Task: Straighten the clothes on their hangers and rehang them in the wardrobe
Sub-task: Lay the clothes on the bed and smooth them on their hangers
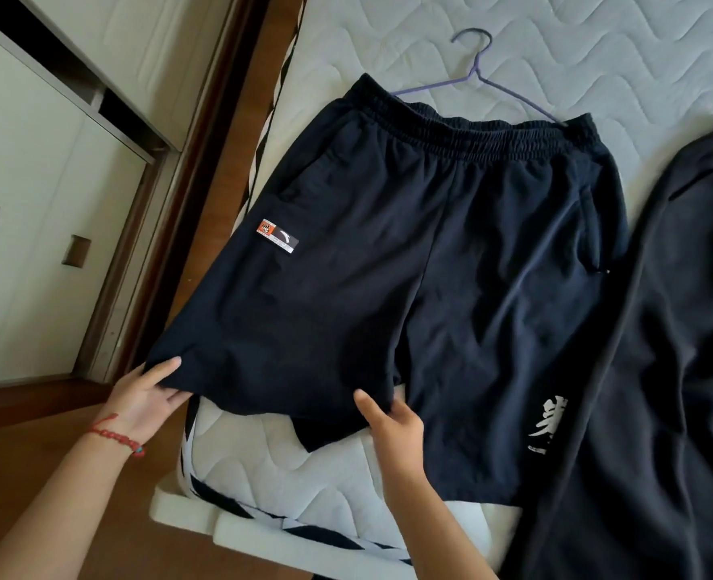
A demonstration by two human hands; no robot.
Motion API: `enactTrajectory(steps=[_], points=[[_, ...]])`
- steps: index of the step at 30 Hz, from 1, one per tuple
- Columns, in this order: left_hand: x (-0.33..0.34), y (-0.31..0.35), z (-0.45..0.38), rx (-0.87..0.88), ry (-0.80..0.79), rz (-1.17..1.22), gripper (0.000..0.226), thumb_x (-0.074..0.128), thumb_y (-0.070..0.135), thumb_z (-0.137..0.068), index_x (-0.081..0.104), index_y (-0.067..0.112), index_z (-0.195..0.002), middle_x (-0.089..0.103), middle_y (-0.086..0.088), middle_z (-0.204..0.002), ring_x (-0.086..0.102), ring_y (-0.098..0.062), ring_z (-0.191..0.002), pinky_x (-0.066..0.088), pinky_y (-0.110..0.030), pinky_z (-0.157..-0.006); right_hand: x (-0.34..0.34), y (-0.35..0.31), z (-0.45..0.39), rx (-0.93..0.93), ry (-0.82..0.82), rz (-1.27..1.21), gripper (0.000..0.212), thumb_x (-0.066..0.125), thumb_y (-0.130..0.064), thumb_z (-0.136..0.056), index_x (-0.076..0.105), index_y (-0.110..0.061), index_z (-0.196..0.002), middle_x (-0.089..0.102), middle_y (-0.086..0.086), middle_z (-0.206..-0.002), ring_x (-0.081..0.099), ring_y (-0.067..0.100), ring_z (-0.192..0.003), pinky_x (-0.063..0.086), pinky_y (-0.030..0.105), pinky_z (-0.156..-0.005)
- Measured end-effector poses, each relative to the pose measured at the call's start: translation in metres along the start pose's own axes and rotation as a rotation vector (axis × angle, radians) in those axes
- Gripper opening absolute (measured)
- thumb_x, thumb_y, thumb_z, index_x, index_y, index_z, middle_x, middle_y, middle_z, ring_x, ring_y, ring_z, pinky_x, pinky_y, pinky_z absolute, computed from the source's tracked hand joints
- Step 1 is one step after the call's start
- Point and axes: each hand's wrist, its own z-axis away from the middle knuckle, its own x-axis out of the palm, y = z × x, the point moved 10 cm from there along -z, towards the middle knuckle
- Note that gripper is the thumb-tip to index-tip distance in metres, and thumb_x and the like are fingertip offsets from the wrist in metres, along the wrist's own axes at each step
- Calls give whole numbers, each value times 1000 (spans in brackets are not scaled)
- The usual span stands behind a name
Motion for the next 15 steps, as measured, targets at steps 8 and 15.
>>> enactTrajectory(steps=[8, 15], points=[[-22, 13, 12, 152, 297, -65, 18, 51, 2, -91, 55, 18, -84, 57, -3, -90, 56, -19, -83, 57, -27, -50, 24, 26, 9, 239, -130, -169, 9, 56, -13, -91, 56, -12, -100, 69, 7, -88, 68, 20, -66, 52, 26, -47], [0, -20, 19, 26, 266, -47, 41, 49, 26, -94, 39, 10, -130, 56, -13, -95, 56, -22, -84, 42, -41, -99, -32, 88, 31, 373, 85, -89, 27, 51, -25, -92, 60, 0, -87, 71, 15, -72, 65, 28, -54, 50, 29, -52]])
